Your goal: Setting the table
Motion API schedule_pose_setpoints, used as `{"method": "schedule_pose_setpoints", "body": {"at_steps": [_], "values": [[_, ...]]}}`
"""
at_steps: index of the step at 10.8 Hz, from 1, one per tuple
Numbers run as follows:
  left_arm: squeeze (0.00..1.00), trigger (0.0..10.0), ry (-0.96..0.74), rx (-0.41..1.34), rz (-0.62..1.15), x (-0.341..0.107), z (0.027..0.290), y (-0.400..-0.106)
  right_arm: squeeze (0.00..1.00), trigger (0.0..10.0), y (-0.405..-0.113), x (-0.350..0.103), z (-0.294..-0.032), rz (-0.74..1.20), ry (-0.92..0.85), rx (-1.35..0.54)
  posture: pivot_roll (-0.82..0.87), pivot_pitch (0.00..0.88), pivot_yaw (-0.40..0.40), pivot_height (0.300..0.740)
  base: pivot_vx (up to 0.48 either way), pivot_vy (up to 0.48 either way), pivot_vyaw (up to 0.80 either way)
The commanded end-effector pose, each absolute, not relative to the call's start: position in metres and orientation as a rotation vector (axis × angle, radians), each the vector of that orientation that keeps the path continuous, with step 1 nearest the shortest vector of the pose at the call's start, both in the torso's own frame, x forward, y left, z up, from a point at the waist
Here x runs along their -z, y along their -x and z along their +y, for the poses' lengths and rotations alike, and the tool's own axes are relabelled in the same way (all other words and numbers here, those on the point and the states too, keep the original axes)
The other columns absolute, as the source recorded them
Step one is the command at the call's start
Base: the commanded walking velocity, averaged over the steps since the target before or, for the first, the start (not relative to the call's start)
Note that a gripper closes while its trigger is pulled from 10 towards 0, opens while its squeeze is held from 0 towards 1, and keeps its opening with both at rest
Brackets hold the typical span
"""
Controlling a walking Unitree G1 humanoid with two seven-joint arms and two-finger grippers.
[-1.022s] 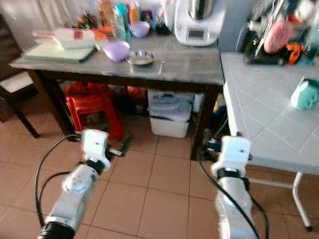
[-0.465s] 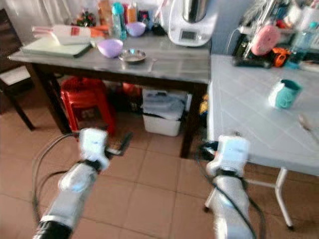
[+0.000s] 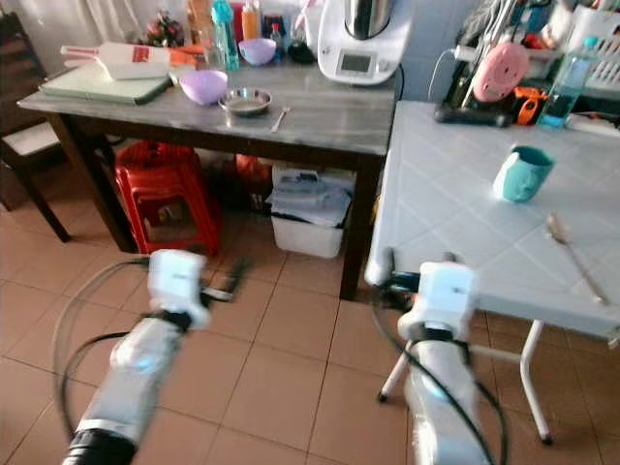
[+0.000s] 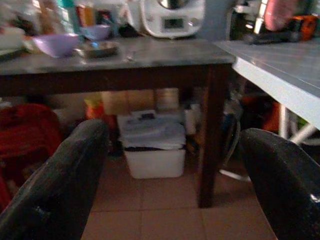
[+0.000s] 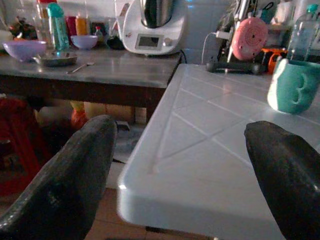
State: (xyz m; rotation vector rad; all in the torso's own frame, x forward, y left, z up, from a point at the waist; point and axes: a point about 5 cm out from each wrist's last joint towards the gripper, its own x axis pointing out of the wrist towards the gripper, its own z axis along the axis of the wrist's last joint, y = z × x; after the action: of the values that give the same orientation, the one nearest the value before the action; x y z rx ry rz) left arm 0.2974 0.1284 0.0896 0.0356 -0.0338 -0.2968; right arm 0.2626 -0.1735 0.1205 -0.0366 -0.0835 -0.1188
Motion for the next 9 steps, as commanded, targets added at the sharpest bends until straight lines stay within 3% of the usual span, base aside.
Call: {"method": "schedule_pose_setpoints", "body": {"at_steps": [1,9], "values": [[0.00,10.0,-0.032,0.327,-0.035,-0.0912,0.1186,-0.2982,0.37,10.0,-0.2620,-0.1216,-0.1807,-0.085,0.047,0.140,0.05,0.000,0.001,0.740,0.000,-0.289,0.00],[0.00,10.0,-0.026,0.333,-0.032,-0.0913,0.1168,-0.2984,0.38,10.0,-0.2622,-0.1218,-0.1816,-0.085,0.045,0.148,0.04,0.000,0.002,0.740,0.000,-0.292,0.00]]}}
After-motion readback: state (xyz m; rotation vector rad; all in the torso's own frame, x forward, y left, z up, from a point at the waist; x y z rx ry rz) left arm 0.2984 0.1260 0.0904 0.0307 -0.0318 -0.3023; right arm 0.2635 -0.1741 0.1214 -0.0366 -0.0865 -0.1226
